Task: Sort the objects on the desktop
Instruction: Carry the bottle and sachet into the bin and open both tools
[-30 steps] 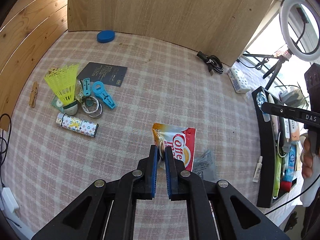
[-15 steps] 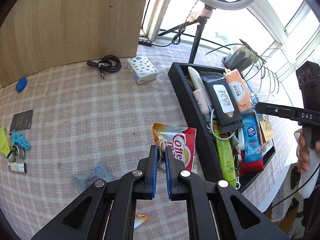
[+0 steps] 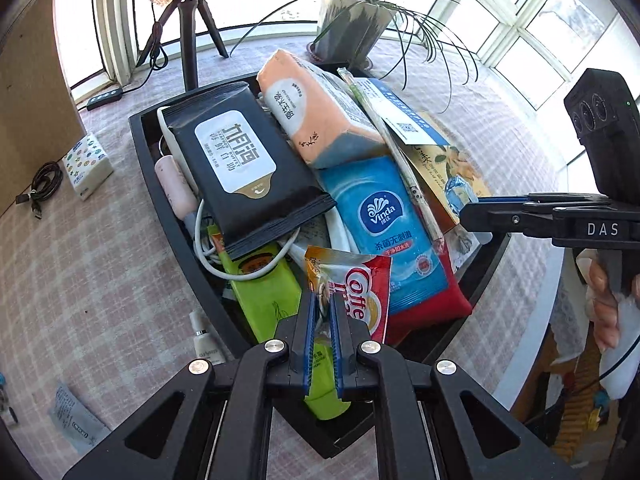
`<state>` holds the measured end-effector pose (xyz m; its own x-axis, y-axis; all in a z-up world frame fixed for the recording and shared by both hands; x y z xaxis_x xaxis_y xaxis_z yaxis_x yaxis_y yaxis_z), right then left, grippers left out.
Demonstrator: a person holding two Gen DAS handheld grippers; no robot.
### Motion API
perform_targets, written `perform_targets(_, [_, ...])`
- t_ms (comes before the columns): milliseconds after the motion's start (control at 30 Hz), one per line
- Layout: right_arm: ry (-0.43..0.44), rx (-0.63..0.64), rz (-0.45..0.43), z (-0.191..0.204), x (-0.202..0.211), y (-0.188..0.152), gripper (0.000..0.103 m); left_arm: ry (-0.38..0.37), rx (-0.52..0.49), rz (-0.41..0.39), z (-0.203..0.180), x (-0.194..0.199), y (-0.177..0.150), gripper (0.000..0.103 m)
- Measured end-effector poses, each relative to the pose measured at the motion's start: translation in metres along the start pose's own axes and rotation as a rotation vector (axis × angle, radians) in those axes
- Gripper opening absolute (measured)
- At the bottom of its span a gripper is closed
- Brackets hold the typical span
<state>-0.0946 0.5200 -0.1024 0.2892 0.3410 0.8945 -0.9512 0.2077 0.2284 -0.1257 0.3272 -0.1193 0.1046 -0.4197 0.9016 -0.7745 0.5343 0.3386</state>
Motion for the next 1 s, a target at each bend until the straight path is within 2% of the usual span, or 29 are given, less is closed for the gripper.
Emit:
perform_targets(333, [-0.01,0.011,-0.041,0.001,0.005,0.025,0.028,0.028,-0.031,-0.014,-0.016,-0.009,0.019,0.008])
perform_targets(467, [-0.011,0.026,-0.043,0.007,-0.001,0.037,0.028,0.008,-0.038,-0.019,-0.016,-0.012,0.025,0.009])
perform_targets(500, [-0.012,0.035,-0.043,0.009,-0.002,0.04,0.029,0.008,-0.029,-0.01,-0.015,-0.014,0.026,0.017])
perform_targets(567, [-0.042,0.03,-0.03,0.01,-0.004,0.044,0.04,0.004,-0.016,-0.014,-0.011,-0.014,0.026,0.025])
perform_targets(600, [-0.045,0.023,-0.029,0.009,-0.005,0.044,0.044,0.006,-0.015,-0.016,-0.01,-0.013,0.026,0.025])
perform_targets(1000, [-0.036,0.022,-0.05,0.012,0.0,0.043,0.044,0.02,0.053,-0.032,0.017,-0.001,0.012,0.025])
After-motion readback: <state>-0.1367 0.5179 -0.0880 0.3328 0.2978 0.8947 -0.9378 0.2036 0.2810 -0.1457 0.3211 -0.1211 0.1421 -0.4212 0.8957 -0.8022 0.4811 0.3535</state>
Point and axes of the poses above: each gripper's, at about its wrist camera, not at the fingertips, and x roughly against the way its jaws point, z to its left, y to its top, the point moved 1 cm from there along -x, roughly the way its jaws point, and after that the axes turned 3 degrees about z, right-handed, at the moved point
